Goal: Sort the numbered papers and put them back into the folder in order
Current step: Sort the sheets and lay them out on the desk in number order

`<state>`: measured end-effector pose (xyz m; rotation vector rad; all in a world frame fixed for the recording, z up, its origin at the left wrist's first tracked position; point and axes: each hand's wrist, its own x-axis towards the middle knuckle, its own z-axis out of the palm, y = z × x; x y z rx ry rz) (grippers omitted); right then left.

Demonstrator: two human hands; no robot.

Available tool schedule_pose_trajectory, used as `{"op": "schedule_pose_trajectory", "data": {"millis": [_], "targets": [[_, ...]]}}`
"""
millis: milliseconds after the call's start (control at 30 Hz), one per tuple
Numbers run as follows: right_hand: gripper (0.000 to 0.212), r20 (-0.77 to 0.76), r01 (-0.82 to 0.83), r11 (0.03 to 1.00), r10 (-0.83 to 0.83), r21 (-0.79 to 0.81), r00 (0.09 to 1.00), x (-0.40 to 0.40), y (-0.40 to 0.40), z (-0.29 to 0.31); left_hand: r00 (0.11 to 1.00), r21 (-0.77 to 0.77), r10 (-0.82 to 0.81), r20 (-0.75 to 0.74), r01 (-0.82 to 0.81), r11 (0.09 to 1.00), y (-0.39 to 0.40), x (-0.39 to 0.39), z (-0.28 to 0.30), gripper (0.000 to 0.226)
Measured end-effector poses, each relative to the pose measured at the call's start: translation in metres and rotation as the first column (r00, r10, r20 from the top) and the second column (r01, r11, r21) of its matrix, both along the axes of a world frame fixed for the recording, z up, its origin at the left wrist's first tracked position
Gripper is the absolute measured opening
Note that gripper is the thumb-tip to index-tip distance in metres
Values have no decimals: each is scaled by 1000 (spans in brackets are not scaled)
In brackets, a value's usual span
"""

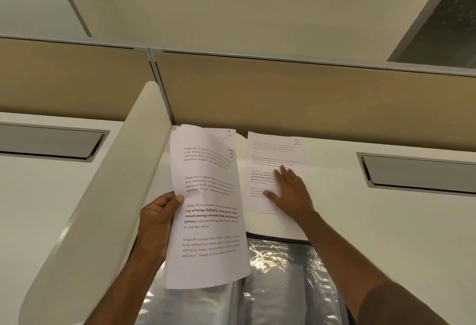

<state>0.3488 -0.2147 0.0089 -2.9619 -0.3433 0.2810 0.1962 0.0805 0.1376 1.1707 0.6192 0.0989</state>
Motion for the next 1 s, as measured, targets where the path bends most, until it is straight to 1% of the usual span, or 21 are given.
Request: {"op": "schedule_pose_trajectory", "data": {"millis": [167,433,500,533,567,600,633,667,700,733,767,800,867,900,933,967,1000], "targets": [[85,-23,-8,1000,8,29,1000,7,6,-1,1000,0,9,-5,-9,1000,0,0,-2,12],[84,-15,7,998,-6,58,1000,11,13,-3,1000,-5,16,-22,-16,1000,-1,3,-11,10],[81,15,37,991,-39,130,999,10,16,-3,1000,-4,15,-23,-16,1000,-2,3,-12,10],[77,43,61,976,-72,211,996,7,19,-1,1000,-1,13,-24,-13,1000,-2,4,-12,10],[71,66,89,942,-117,325,991,2,23,2,1000,2,6,-20,-6,1000,-3,5,-12,10],[62,62,126,880,-173,457,983,-5,29,6,1000,-2,2,-15,-2,1000,-4,5,-12,10],[50,23,167,786,-224,595,974,-13,35,12,1000,-14,3,-11,-3,1000,-5,5,-12,11],[35,-60,225,664,-262,713,963,-24,42,23,1000,-29,2,-8,-3,1000,-6,6,-11,11],[22,-185,304,521,-268,797,945,-36,49,36,1000,-46,-4,-5,4,999,-7,6,-10,10],[18,-335,405,382,-239,831,911,-48,56,48,1000,-66,-17,2,17,998,-8,6,-9,10],[25,-483,518,279,-187,808,855,-59,61,59,999,-84,-37,14,38,996,-9,6,-9,8],[36,-615,625,211,-121,751,780,-69,65,68,998,-106,-55,30,58,993,-10,5,-7,9],[54,-792,788,81,42,610,608,-83,67,78,995,-151,-81,64,90,985,-10,4,-5,26],[60,-833,840,4,134,543,537,-89,66,81,992,-172,-96,76,108,979,-11,3,-4,32],[62,-847,870,-65,208,488,490,-95,65,84,990,-191,-109,93,125,974,-11,2,-2,32],[61,-842,880,-110,257,461,474,-100,64,88,986,-201,-120,114,141,969,-11,0,0,26],[58,-832,875,-127,274,466,483,-104,62,90,984,-206,-124,132,149,967,-11,-1,3,18]]}}
